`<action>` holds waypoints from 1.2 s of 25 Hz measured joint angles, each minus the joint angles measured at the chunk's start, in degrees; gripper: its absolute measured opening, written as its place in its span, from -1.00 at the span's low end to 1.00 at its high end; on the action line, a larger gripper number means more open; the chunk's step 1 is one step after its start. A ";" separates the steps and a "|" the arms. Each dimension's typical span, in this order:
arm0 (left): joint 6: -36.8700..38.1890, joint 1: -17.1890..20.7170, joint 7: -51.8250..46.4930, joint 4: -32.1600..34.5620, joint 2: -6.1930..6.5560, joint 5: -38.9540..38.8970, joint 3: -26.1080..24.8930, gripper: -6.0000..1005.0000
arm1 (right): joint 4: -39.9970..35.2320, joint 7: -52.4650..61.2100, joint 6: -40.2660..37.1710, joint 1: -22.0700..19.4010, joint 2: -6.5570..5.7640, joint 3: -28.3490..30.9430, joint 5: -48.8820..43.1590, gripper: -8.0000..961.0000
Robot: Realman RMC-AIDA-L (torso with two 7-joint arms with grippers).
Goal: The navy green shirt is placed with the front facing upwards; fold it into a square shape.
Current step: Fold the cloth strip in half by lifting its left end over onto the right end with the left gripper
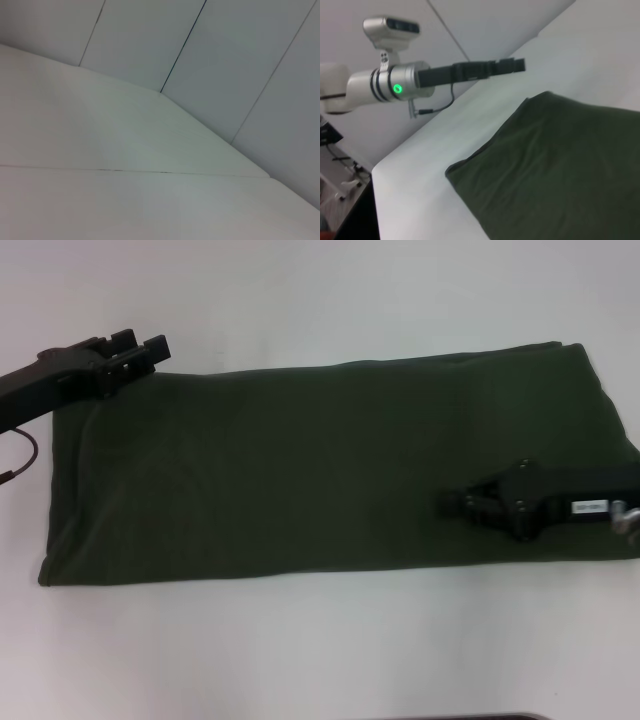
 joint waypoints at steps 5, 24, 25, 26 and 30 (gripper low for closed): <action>-0.01 -0.02 0.11 -0.06 0.00 -0.07 0.02 0.16 | 2.18 0.00 4.79 1.42 0.74 -3.55 -0.03 -0.79; -2.16 -0.72 1.00 -1.29 0.00 -0.12 0.04 0.16 | 5.86 -0.32 14.32 2.25 0.85 -9.17 -0.12 -0.91; -2.27 -0.74 1.07 -1.36 0.00 -0.12 0.05 0.16 | 5.87 -0.28 14.35 2.25 0.85 -9.17 -0.11 -0.91; -2.36 -0.77 1.22 -1.38 0.00 -0.12 0.05 0.16 | 5.86 -0.29 14.37 2.25 0.86 -9.18 -0.11 -0.91; -2.38 -0.85 1.64 -1.41 0.00 -0.12 0.02 0.16 | 5.59 -0.69 13.37 2.29 0.88 -9.11 0.26 -0.91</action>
